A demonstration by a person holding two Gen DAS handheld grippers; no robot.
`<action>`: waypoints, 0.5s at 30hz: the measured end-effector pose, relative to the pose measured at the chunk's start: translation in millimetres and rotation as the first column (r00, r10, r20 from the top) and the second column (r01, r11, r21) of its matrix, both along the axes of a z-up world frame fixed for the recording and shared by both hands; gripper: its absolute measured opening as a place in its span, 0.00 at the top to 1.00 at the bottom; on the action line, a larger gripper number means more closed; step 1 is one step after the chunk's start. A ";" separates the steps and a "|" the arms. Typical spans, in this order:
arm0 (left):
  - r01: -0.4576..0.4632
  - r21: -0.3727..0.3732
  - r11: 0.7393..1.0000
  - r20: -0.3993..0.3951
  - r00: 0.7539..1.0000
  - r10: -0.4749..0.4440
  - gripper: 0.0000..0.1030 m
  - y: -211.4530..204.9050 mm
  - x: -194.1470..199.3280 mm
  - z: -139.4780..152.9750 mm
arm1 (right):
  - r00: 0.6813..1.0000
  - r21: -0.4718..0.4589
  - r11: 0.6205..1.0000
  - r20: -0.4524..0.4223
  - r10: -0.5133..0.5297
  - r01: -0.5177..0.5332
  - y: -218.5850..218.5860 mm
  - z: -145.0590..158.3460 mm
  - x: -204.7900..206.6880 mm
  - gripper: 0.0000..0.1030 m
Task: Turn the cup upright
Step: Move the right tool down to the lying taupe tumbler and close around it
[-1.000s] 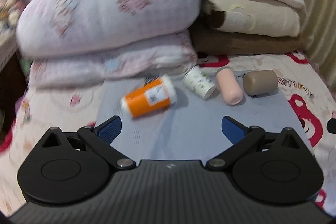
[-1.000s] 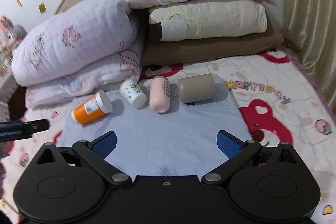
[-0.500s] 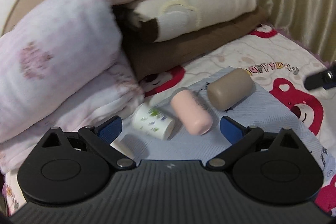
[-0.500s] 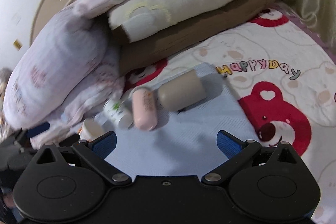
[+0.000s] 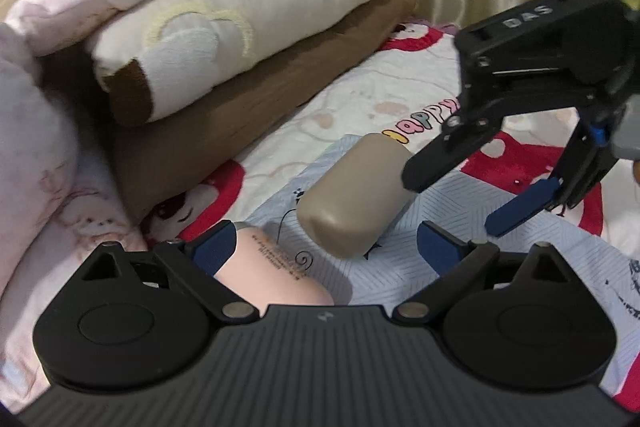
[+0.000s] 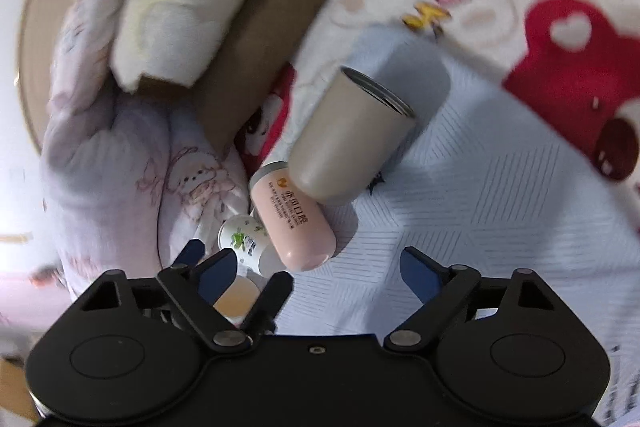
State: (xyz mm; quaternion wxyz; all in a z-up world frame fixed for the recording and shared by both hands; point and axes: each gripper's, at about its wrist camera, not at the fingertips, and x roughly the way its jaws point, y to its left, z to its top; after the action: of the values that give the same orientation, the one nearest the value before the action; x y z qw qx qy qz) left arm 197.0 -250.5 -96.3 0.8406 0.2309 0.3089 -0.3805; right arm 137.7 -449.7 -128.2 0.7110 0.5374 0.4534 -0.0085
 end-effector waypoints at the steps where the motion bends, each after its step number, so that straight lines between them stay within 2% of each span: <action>1: 0.004 -0.002 1.000 -0.014 1.000 -0.004 0.05 -1.0 5.3 -3.0 | 1.000 0.021 1.000 -0.014 -0.012 0.012 -1.8 -4.8 2.7 0.12; 3: 0.009 -0.015 1.000 -0.048 0.999 -0.010 0.05 -1.5 17.3 -8.4 | 0.999 0.049 0.998 -0.045 -0.031 0.033 -4.1 -13.9 9.0 0.12; 9: 0.014 -0.045 0.999 -0.122 0.992 -0.019 0.14 -4.8 51.3 -21.1 | 0.993 0.038 0.996 -0.086 -0.075 0.079 -8.4 -27.2 28.5 0.12; 12: 0.031 -0.056 0.998 -0.135 0.990 -0.039 0.21 -7.2 58.9 -25.1 | 0.990 0.044 0.994 -0.097 -0.098 0.103 -9.0 -33.3 37.3 0.12; 15: 0.062 -0.063 0.996 -0.148 0.987 -0.071 0.23 -11.6 61.0 -28.6 | 0.986 0.043 0.991 -0.110 -0.125 0.130 -9.0 -38.4 44.2 0.12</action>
State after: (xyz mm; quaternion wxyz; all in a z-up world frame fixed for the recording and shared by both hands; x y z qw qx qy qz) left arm 258.0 -262.1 -124.9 0.8082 0.1872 0.3520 -0.4334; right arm 181.9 -458.7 -166.6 0.6701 0.5816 0.4556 -0.0714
